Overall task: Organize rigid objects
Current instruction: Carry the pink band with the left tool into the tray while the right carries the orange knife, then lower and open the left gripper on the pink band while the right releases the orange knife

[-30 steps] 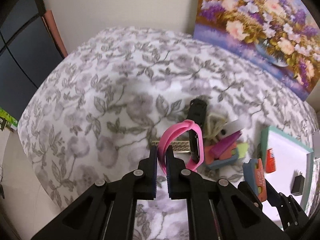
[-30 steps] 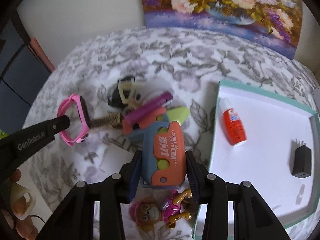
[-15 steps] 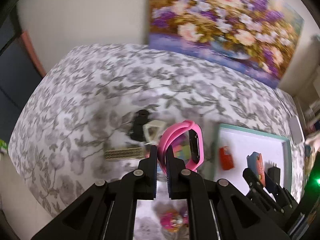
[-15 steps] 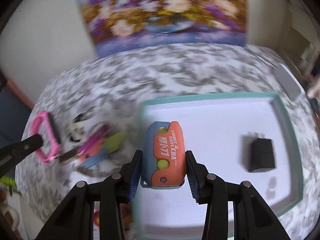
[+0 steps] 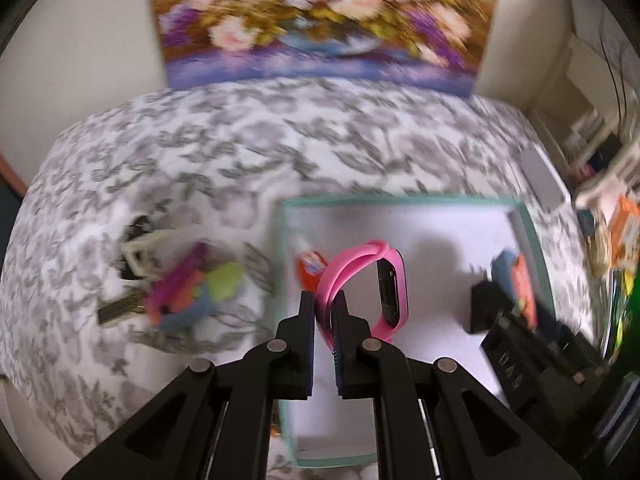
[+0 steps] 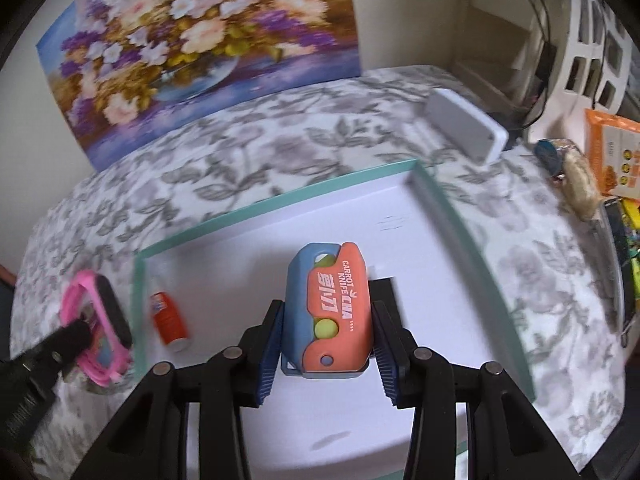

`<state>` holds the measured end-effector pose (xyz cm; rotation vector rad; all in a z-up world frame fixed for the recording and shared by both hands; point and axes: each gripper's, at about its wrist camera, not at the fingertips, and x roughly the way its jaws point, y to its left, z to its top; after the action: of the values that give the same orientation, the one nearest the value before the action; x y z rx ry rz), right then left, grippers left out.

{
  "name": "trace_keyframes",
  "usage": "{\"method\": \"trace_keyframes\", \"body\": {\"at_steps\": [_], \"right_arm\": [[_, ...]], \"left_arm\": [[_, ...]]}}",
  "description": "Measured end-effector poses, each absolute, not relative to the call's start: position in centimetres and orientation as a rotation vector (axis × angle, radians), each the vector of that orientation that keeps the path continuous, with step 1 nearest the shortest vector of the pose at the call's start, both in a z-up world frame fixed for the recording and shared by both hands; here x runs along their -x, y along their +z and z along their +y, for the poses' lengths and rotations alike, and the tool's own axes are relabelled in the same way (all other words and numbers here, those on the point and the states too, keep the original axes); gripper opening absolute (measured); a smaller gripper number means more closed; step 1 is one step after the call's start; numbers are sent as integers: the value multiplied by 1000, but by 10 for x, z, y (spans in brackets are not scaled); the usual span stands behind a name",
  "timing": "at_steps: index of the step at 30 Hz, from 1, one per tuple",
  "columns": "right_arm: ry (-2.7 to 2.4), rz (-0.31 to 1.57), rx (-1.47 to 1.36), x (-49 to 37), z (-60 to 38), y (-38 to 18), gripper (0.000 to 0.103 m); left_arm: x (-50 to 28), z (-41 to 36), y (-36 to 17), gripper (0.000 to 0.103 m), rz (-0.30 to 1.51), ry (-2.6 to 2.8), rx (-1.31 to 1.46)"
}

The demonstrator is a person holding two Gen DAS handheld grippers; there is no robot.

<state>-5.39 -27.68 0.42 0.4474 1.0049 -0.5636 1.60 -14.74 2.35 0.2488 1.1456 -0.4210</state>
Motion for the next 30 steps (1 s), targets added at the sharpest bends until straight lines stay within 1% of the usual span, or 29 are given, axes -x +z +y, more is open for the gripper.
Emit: {"method": "trace_keyframes", "body": {"at_steps": [3,10,30], "right_arm": [[-605,997,-426,59,-289,5,45],[-691,992,-413,72,-314,1,45],[-736,1065,-472,83,-335,-32,45]], "left_arm": [[-10,-160,10,8,1157,-436,-290],[-7,-162,-7,8,1186,-427,-314],[-3,-170,-18,9,1204,-433,-370]]}}
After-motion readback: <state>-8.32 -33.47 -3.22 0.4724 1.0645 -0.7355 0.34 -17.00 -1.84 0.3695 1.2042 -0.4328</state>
